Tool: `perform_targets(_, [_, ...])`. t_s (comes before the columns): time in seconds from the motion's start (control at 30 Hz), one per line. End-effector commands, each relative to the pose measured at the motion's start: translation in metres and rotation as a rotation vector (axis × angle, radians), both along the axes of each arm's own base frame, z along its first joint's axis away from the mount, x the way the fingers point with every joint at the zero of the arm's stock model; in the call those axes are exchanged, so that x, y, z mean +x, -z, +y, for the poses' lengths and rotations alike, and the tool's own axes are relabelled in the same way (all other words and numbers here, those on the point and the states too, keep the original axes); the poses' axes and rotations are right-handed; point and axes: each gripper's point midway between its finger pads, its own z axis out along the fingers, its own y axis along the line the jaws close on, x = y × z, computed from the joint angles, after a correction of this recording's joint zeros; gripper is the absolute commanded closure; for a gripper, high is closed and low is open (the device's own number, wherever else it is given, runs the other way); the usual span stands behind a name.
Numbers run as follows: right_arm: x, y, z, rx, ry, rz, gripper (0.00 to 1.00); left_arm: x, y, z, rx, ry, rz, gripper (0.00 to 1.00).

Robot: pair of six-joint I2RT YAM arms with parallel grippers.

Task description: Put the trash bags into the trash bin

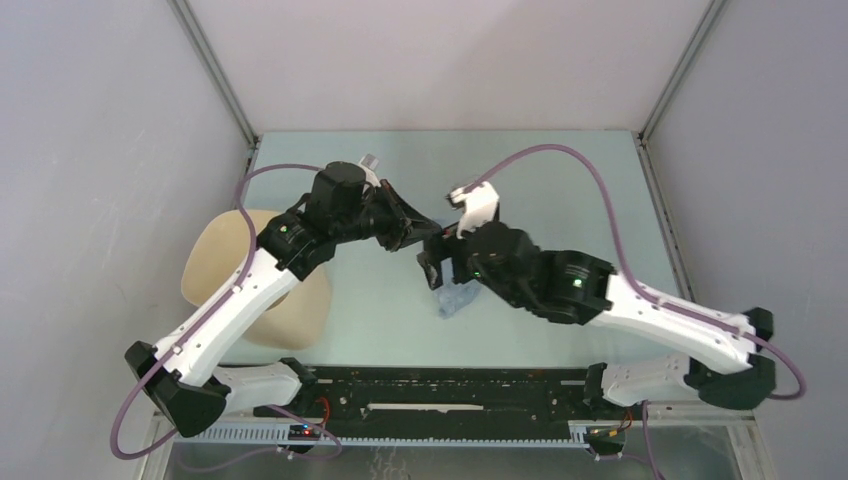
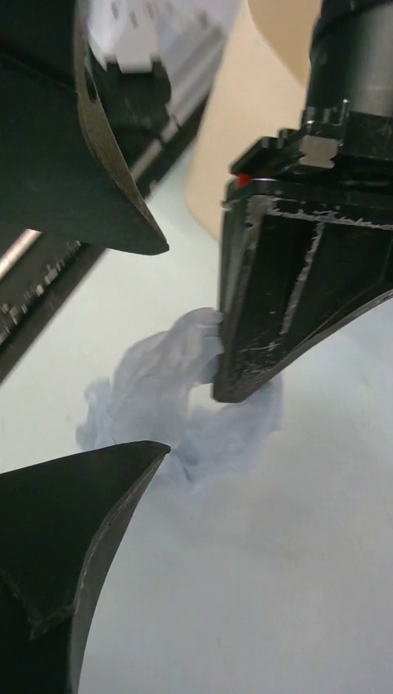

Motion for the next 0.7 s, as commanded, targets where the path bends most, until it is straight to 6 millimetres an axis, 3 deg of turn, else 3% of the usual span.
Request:
perform_targets(0.0, [0.036, -0.001, -0.024, -0.304, 0.234, -0.201, 0.08, 0.003, -0.011, -0.004, -0.061, -0.035, 0.052, 1.00])
perform_targets(0.13, [0.043, 0.006, -0.012, -0.343, 0.234, -0.242, 0.11, 0.001, -0.011, -0.004, -0.088, -0.042, 0.061, 1.00])
perform_targets(0.23, [0.045, 0.005, -0.002, -0.318, 0.205, -0.262, 0.27, -0.001, -0.009, -0.003, -0.092, -0.041, 0.063, 1.00])
perform_targets(0.3, [0.047, 0.006, 0.002, -0.307, 0.196, -0.261, 0.47, -0.002, -0.009, -0.002, -0.098, -0.044, 0.061, 1.00])
perform_targets(0.4, [0.051, 0.012, 0.003, -0.245, 0.170, -0.197, 0.92, -0.001, -0.012, -0.001, -0.113, -0.038, 0.041, 0.98])
perform_targets(0.43, [0.052, 0.015, 0.000, -0.215, 0.166, -0.163, 1.00, 0.000, -0.013, 0.001, -0.111, -0.029, 0.029, 0.86])
perform_targets(0.57, [0.047, 0.037, -0.013, -0.096, 0.060, 0.045, 1.00, 0.003, -0.031, 0.014, -0.109, 0.045, -0.141, 0.35])
perform_targets(0.67, [0.037, 0.042, -0.017, 0.112, -0.107, 0.235, 1.00, 0.002, -0.049, 0.028, -0.088, 0.058, -0.278, 0.11])
